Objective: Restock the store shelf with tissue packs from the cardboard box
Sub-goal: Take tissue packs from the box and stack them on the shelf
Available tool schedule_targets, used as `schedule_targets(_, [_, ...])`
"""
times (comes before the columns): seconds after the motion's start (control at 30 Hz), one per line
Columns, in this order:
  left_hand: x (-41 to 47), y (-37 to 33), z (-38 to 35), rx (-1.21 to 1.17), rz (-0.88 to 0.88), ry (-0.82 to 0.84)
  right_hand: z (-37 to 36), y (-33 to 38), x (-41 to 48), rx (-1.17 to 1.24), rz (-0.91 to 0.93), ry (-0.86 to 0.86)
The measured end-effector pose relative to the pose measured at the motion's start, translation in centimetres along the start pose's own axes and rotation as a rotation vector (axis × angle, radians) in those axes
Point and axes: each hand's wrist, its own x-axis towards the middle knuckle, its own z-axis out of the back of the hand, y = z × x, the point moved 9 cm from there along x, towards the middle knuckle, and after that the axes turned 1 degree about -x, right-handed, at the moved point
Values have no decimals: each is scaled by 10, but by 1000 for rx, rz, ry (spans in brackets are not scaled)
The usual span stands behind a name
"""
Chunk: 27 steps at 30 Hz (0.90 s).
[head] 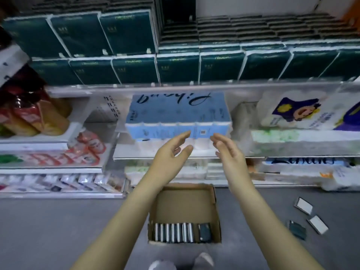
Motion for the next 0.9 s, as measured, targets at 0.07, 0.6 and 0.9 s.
schedule_targets(0.07, [-7,38,-2,-24,71,11,-1,-36,-7,-22,-66,-2])
schedule_targets(0.6, [-94,373,-64,-118,778,109,7,-376,-102,-281,-780,-4])
schedule_targets(0.9, [-106,605,-174,-171,1051,120,26,-624,-101,-457,-1036,-27])
